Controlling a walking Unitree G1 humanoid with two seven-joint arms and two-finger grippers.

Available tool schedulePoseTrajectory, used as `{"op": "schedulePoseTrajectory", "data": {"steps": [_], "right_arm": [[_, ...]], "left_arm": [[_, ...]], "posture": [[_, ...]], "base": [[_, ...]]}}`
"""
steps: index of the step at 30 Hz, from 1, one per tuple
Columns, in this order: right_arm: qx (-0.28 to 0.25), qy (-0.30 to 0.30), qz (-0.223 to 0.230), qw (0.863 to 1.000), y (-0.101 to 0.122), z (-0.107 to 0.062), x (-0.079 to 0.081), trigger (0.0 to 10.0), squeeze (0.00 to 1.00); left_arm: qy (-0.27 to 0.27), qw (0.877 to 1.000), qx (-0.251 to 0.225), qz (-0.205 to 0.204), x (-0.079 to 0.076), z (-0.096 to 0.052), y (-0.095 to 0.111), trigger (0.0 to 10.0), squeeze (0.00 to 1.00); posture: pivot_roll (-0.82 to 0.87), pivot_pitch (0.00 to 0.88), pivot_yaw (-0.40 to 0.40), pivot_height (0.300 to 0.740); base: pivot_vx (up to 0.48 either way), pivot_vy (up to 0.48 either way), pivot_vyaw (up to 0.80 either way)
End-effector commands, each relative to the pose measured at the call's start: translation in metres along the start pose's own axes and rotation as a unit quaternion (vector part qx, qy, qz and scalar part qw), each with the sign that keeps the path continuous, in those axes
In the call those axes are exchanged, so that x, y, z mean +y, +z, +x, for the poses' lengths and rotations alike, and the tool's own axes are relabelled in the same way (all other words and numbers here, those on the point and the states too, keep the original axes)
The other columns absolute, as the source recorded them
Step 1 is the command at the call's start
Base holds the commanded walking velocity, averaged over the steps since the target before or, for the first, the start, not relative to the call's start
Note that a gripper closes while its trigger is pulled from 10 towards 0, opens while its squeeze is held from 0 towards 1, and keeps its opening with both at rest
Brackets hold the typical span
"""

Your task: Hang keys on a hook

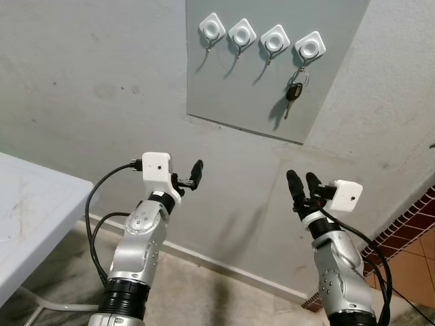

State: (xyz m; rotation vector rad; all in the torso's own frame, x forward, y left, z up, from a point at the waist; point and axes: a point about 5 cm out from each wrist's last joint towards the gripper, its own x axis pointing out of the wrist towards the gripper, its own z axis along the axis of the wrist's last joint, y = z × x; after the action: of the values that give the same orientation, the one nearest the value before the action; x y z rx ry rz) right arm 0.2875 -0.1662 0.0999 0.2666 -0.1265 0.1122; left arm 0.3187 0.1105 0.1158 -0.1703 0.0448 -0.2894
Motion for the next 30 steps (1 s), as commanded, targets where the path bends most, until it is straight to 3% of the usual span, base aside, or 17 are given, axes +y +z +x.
{"op": "schedulePoseTrajectory", "data": {"steps": [1,9,10,20,30], "right_arm": [[-0.004,-0.008,-0.018,1.000,0.002,-0.007,0.000,10.0,1.00],[0.001,-0.033,-0.056,0.998,-0.003,-0.019,-0.006,10.0,1.00],[0.001,-0.034,-0.057,0.998,-0.003,-0.020,-0.006,10.0,0.00],[-0.007,-0.053,-0.062,0.997,-0.002,-0.019,-0.002,10.0,0.00],[0.004,-0.074,-0.091,0.993,-0.004,-0.028,-0.011,10.0,0.00]], "left_arm": [[-0.017,1.000,0.005,-0.015,-0.002,-0.005,-0.004,10.0,0.00],[-0.030,0.999,0.022,-0.020,-0.001,-0.013,-0.017,10.0,0.00],[-0.029,0.999,0.023,-0.021,0.000,-0.013,-0.017,10.0,0.00],[-0.037,0.999,0.017,-0.018,0.002,-0.006,-0.011,10.0,0.00],[-0.034,0.999,0.018,-0.022,0.005,0.000,-0.011,10.0,0.00]], "posture": [[0.04,0.000,-0.038,0.740],[0.04,0.000,-0.011,0.740],[0.03,0.000,-0.004,0.740],[0.00,0.000,0.041,0.740],[-0.04,0.000,0.059,0.740]], "base": [[0.000,0.000,0.00],[0.000,0.000,0.00],[0.000,0.000,0.00],[0.000,0.000,0.00],[0.000,0.000,0.00]]}}
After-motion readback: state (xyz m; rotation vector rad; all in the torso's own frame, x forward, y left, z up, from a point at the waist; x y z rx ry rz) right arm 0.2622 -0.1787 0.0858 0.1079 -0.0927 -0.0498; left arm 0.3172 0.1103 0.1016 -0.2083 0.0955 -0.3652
